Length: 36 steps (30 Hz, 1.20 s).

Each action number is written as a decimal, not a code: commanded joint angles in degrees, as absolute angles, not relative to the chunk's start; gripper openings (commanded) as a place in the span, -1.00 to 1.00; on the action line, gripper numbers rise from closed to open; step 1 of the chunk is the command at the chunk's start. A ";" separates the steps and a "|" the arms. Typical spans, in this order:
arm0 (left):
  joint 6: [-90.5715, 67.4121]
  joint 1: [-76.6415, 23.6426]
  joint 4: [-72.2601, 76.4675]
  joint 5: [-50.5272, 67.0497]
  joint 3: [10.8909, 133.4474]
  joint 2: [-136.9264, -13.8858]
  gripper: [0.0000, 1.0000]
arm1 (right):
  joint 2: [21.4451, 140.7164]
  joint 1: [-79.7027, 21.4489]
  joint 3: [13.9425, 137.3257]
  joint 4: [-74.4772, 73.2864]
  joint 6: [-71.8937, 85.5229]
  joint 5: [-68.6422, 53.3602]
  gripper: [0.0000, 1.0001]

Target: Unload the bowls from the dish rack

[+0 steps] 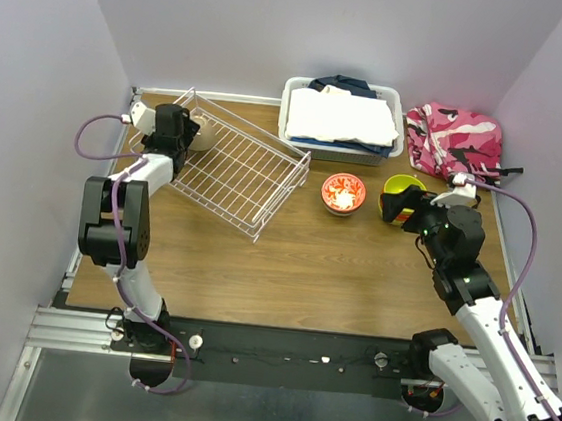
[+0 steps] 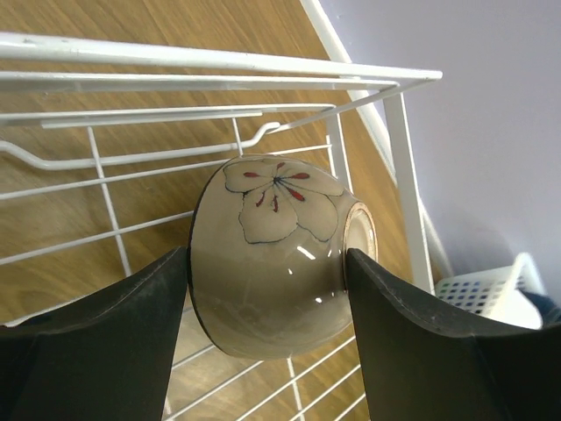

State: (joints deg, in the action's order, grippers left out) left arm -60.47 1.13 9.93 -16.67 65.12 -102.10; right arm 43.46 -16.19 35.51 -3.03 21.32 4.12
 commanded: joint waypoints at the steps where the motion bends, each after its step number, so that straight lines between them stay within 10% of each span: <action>1: -50.99 1.67 10.47 -16.97 68.90 -96.77 -0.41 | 43.24 -16.61 35.42 -2.37 20.57 2.81 1.00; 18: -21.20 -2.63 4.57 -11.78 70.84 -86.76 -0.42 | 50.88 -16.61 42.27 -9.40 22.15 -4.57 1.00; 36: 22.13 -32.77 10.98 -30.31 60.74 -73.13 -0.40 | 61.70 -16.52 57.03 -25.04 25.49 -13.36 1.00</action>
